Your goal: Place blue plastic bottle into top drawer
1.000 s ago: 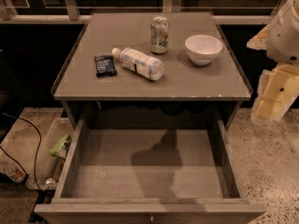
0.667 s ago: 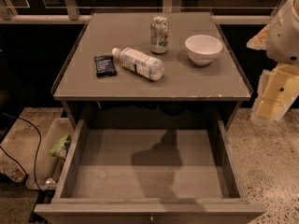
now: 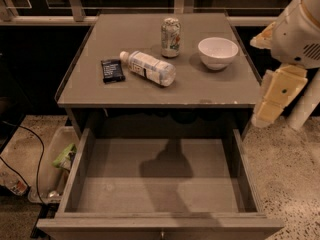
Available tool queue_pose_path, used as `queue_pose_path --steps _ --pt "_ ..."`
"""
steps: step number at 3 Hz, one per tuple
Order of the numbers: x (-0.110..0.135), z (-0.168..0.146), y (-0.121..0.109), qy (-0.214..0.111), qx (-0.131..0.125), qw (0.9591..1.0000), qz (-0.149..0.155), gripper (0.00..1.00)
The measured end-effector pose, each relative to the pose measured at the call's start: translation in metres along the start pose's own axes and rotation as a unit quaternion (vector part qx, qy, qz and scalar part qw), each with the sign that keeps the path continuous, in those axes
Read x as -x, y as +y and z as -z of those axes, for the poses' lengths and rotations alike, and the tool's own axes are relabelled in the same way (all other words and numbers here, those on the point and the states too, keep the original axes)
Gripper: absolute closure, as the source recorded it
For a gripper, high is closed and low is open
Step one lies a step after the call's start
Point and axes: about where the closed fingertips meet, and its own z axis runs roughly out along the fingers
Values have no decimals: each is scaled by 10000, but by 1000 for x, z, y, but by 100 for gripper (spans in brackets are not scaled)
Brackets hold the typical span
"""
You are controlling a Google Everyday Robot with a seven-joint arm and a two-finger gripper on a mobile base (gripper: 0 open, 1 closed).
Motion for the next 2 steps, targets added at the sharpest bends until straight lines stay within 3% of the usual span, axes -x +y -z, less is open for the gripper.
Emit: queue_pose_path --steps 1,2 --pt "27 -17 -22 -635 -24 9980 -1 0" --pt "53 -34 -45 -1206 77 9926 -94 0"
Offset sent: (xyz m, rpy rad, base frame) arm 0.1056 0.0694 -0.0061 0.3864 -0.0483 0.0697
